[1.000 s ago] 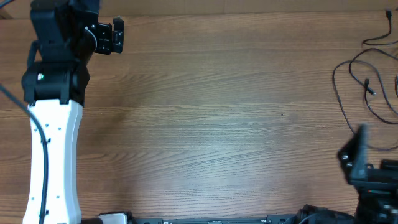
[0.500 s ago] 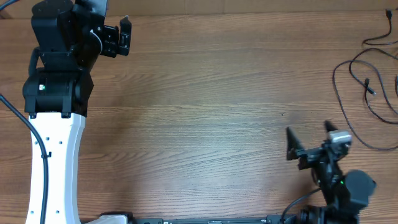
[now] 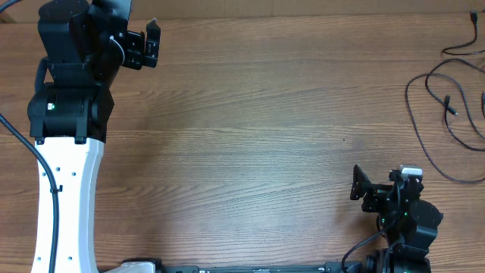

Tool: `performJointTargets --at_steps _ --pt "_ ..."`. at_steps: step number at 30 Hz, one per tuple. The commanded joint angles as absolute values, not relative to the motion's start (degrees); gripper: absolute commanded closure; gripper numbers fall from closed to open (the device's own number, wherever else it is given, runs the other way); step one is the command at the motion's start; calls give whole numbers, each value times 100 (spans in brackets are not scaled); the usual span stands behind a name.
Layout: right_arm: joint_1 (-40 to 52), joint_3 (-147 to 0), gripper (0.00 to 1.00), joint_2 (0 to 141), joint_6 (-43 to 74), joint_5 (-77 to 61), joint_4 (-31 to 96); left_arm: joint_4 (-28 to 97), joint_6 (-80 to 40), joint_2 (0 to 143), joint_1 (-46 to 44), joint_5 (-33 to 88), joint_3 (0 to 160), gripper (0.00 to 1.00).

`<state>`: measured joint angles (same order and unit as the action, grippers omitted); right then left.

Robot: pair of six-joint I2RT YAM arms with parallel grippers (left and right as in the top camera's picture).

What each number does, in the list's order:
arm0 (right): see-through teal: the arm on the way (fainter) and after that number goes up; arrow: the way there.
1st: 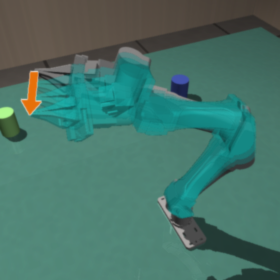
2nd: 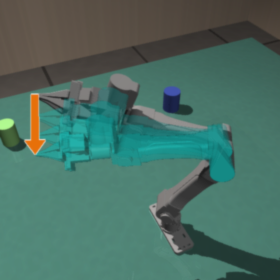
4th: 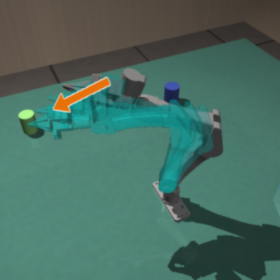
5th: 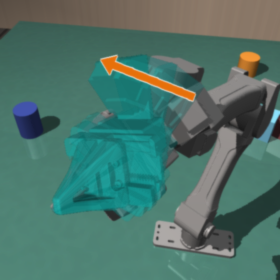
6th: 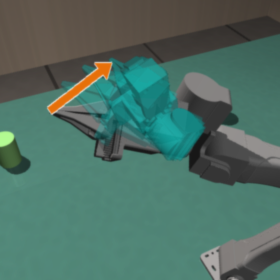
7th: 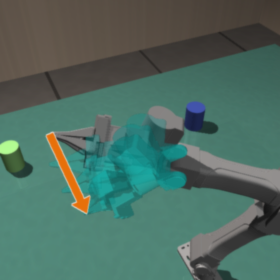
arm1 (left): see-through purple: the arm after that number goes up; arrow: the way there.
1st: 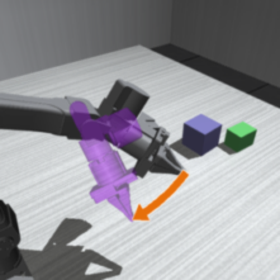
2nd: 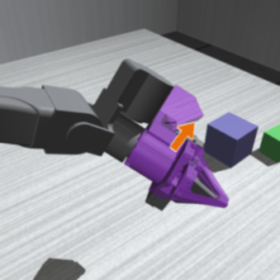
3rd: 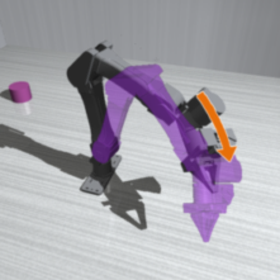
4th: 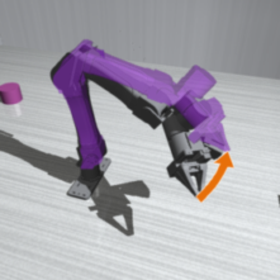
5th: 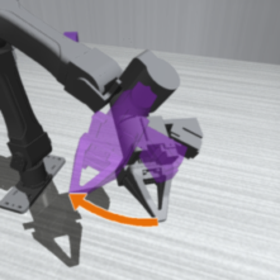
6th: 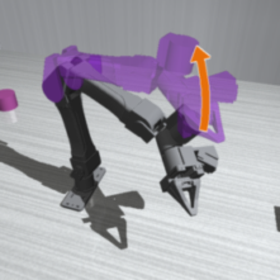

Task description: Untangle cables

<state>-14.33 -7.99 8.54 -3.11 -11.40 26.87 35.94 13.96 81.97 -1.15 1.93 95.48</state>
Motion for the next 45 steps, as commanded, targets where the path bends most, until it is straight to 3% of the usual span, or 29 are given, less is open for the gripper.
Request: performJointTargets --at_steps 1,10,18,29,34,39,45 --pt "-1455 -779 0 878 -261 -902 2755 3583 1494 8128 -121 268 9496 0" --pt "-1455 -779 0 878 -261 -902 2755 3894 1457 8128 -121 773 9496 0" --pt "-1455 -779 0 878 -261 -902 2755 5183 1306 8128 -117 495 9496 0" --pt "-1455 -779 0 878 -261 -902 2755 4950 1013 8254 -200 1044 9463 0" --pt "-1455 -779 0 878 -261 -902 2755 3516 1441 7907 -648 943 8589 0" --pt "-1455 -779 0 878 -261 -902 2755 729 1389 6952 -1203 486 6346 0" --pt "-1455 -779 0 878 -261 -902 2755 -1199 1105 5559 -1400 102 4023 0"
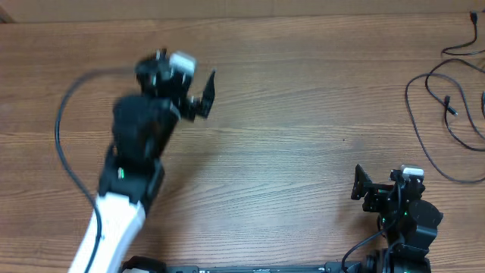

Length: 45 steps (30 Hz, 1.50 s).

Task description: Untangle cables

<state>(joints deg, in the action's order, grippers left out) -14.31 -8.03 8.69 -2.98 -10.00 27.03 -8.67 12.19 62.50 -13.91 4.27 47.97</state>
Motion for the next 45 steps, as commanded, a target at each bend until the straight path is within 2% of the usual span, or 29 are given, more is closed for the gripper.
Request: performJointTargets --at_steps 1,9,18,24,31,45 --pt "-1455 -779 0 878 -261 -902 2755 -1315 1103 5295 -1382 78 3712 0" --pt "-1455 -779 0 878 -261 -902 2755 -1378 558 3352 -1168 -250 1732 0" --pt "-1455 -779 0 878 -261 -902 2755 -1496 -327 1385 -410 47 75 0" --pt "-1455 -779 0 878 -261 -902 2755 -1212 -80 777 -259 64 27 0" --pt "-1455 -779 0 878 -261 -902 2753 429 -91 161 -228 187 27 0" --pt "-1455 -779 0 878 -261 -899 2755 467 429 106 287 106 27 0"
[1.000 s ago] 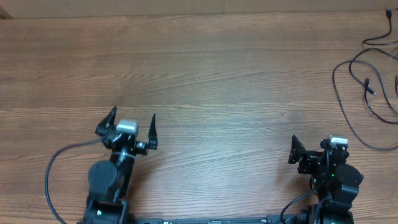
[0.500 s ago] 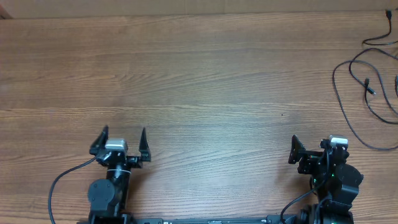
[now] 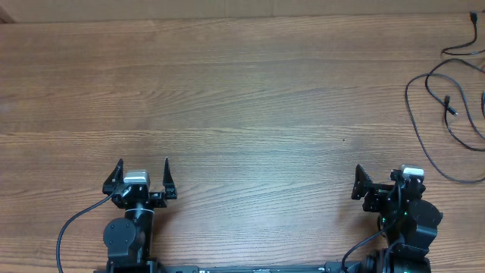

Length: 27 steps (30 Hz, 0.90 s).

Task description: Untangle cables

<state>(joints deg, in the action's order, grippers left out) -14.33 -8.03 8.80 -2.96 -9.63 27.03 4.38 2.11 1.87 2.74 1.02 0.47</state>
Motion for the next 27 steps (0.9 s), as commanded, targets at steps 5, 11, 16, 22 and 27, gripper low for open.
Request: performJointTargets --at_steps 5,11,16,22,27 --pt "-1455 -779 0 878 -261 -902 2755 467 276 51 287 150 27 0" --pt "-1455 -779 0 878 -261 -902 2755 451 -353 47 285 106 27 0" --pt "-1455 -779 0 878 -261 -902 2755 449 -617 45 287 -8 27 0" --pt "-1455 -779 0 878 -261 -902 2755 447 -519 47 290 3 27 0" --pt "-1455 -779 0 878 -261 -902 2755 447 -519 47 290 3 27 0"
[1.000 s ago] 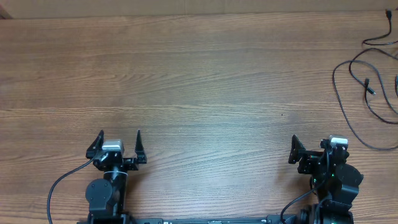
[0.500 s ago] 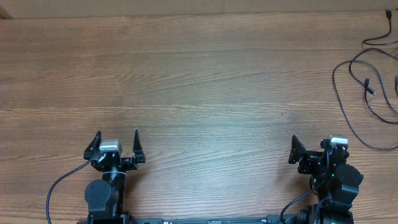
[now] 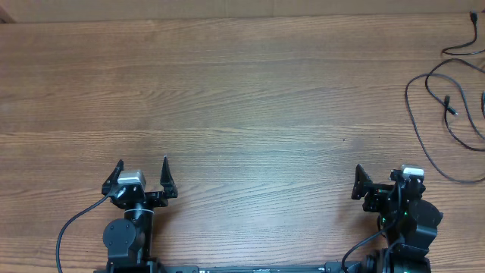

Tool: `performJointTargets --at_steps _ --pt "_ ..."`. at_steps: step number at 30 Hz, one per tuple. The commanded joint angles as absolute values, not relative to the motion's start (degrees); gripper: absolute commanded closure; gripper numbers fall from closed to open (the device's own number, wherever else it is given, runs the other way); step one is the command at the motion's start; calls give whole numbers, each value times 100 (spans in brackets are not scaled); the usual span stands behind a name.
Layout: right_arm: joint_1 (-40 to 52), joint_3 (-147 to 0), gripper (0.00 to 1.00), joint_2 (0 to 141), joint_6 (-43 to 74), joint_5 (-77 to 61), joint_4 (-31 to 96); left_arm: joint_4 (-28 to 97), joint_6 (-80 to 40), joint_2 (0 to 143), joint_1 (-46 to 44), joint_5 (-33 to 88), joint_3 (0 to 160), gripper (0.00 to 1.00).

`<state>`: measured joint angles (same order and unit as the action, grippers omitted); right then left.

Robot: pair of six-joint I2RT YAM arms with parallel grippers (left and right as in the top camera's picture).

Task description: Untangle cables

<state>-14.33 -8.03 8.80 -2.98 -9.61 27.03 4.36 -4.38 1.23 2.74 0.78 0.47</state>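
A loose tangle of thin black cables lies at the table's far right, running off the right edge; one strand sits apart near the back corner. My left gripper rests at the front left, folded back near its base, open and holding nothing, far from the cables. At the front right my right gripper is also folded back, below the cables; it looks open and empty, with one finger showing clearly.
The wooden table fills the view. Both arm bases with their own supply leads sit at the front edge. A lighter strip runs along the table's back edge.
The left wrist has turned very slightly in place. The right arm and the cables are unchanged.
My left arm was stretched out to the back left corner with its gripper open. Then it was over the left middle of the table. Then it was folded back at the front left, where it stays. The right arm and the cables never moved.
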Motion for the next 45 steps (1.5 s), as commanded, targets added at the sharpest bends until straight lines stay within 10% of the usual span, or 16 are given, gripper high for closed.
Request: performJointTargets --at_steps 1,45 --pt "-1455 -779 0 878 -261 -902 2755 447 -519 47 290 3 27 0" --pt "-119 -27 0 14 -305 -1024 311 447 -519 47 290 3 27 0"
